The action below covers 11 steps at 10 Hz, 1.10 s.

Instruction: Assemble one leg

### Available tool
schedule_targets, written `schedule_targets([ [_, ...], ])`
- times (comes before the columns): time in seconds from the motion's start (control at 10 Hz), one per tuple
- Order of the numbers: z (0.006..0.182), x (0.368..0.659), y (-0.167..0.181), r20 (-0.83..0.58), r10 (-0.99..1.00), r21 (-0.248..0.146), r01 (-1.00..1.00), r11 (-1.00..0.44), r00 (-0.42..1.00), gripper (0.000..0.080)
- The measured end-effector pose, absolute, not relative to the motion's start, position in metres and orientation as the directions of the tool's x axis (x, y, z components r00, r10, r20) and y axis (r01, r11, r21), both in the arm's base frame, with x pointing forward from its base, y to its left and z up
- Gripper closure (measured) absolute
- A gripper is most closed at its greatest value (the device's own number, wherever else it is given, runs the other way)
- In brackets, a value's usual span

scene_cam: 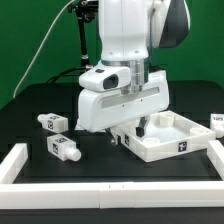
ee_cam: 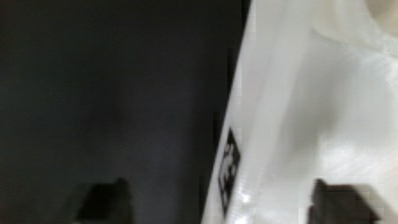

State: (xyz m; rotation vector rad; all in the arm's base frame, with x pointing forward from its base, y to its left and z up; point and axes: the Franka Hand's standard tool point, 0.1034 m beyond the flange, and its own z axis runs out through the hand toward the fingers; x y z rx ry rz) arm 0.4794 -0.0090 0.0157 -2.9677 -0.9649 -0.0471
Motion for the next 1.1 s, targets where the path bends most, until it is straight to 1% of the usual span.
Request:
schedule_targets([
  [0.1,0.016,0.479,-0.009,0.035,0.588,-0.01,0.588,-0.809,0.808,0.0403],
  [0.2,0.015,0.479,-0.009,0.035,0.588,-0.011,0.588,-0.809,0.808,0.0582],
  [0.3,0.016,0.479,-0.009,0.035,0.587,-0.011,0.588,-0.809,0.809,0.0582],
  [0.4,0.017,0.479,-0.011,0.037,0.572,-0.01,0.573,-0.82,0.819,0.0747],
  [0.6,0.041,0.48,-0.025,0.058,0.482,0.004,0.483,-0.876,0.874,0.0747],
  [0.7,0.051,0.48,-0.035,0.052,0.392,-0.02,0.394,-0.919,0.918,0.0747],
  [0.8,0.054,0.483,-0.04,0.028,0.297,-0.05,0.298,-0.953,0.954,0.0747],
  [0.9,0.06,0.493,-0.043,-0.002,0.188,-0.078,0.187,-0.979,0.982,0.0747],
  [1.0,0.063,0.513,-0.05,0.014,0.179,-0.069,0.18,-0.981,0.984,0.0747],
  [1.1,0.06,0.525,-0.052,0.025,0.202,-0.064,0.203,-0.977,0.979,0.0747],
])
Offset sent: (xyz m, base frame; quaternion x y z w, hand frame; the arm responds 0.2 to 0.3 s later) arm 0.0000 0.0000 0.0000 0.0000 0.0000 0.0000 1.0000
